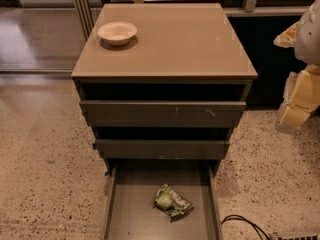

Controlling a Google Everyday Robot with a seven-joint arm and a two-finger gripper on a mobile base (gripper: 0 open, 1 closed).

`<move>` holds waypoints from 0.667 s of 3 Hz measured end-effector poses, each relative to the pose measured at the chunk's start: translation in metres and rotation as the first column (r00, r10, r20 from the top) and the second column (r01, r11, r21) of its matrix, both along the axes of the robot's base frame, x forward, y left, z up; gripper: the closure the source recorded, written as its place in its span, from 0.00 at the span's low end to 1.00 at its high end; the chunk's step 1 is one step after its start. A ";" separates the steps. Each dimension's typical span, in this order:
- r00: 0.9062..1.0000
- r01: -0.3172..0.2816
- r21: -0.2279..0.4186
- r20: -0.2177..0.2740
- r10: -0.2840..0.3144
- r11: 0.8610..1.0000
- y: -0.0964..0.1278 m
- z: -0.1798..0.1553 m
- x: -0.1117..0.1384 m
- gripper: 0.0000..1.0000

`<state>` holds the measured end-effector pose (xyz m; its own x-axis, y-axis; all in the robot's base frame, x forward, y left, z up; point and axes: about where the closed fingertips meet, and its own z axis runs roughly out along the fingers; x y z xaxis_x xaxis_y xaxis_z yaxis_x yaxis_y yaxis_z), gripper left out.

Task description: Pick green jalapeno chip bag from bottom drawer and place on counter

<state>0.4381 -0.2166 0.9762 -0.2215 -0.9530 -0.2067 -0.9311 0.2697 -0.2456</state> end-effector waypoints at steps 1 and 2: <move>1.000 0.000 0.000 0.000 0.000 1.000 0.000 0.000 0.000 0.00; 1.000 0.004 0.003 0.021 -0.004 1.000 0.004 -0.009 0.007 0.00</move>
Offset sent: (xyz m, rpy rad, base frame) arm 0.0200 0.0099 -0.0293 0.0086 -0.0361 -0.0108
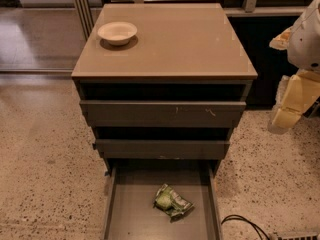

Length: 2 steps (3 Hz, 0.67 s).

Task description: Pick green jalapeno chip bag from bottom drawer and place on counter

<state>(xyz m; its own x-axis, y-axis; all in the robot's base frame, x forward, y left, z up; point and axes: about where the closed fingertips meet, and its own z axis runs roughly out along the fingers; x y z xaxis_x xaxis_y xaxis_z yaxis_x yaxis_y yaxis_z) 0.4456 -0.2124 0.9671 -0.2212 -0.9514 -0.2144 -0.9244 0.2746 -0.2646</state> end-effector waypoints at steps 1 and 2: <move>0.997 0.071 0.036 -0.013 -0.071 0.997 -0.002 -0.049 0.008 0.00; 0.989 0.142 0.044 -0.045 -0.140 0.989 0.000 -0.126 0.012 0.00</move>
Offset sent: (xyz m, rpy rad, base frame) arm 0.0163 0.0032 -0.2387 0.0551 0.1079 -0.2239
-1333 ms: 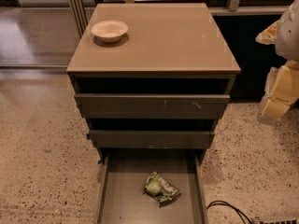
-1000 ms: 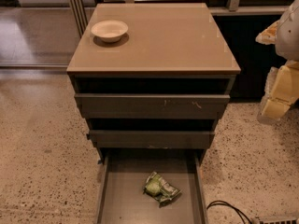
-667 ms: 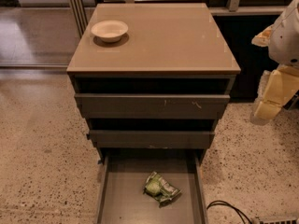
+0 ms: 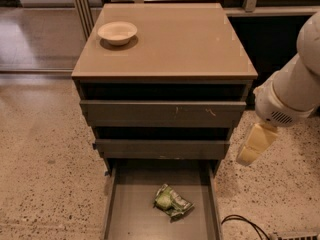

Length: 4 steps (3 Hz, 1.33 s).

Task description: Pick green jalapeno chip bag from bottom drawer and place on counter

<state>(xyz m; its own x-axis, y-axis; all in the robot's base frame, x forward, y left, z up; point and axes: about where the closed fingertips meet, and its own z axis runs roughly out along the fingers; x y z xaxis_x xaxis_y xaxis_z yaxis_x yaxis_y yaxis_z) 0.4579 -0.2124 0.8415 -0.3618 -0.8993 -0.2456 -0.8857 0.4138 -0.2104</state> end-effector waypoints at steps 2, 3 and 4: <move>0.990 0.101 0.074 -0.107 -0.093 0.992 0.005 -0.096 -0.013 0.00; 0.990 0.101 0.074 -0.107 -0.093 0.992 0.005 -0.096 -0.013 0.00; 0.988 0.117 0.098 -0.113 -0.105 0.988 0.012 -0.110 -0.021 0.00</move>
Offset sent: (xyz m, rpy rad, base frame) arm -0.0262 0.0013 -0.1303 0.1505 0.1969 -0.1211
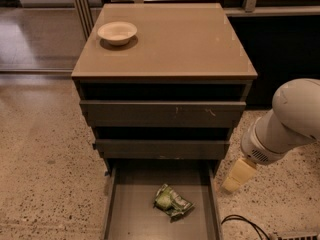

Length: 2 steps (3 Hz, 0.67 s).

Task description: Pick green jalapeno chip bag from bottom drawer and place on counter

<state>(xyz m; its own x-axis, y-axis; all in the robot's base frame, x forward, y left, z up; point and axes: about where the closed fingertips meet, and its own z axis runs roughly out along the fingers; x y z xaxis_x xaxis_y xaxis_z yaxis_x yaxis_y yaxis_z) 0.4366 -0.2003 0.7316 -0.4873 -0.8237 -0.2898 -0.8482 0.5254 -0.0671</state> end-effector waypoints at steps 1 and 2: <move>0.999 0.023 0.063 -0.029 -0.021 0.998 0.017 -0.036 -0.014 0.00; 0.998 0.038 0.129 -0.049 -0.032 0.991 0.052 -0.089 -0.027 0.00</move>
Offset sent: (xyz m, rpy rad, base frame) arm -0.0413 0.0946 -0.1571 0.2161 0.0653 -0.0600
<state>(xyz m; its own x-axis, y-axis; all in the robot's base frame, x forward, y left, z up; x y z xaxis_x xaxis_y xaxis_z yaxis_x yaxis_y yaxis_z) 0.4092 -0.1487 0.6426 -0.5310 -0.7629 -0.3688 -0.8296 0.5567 0.0430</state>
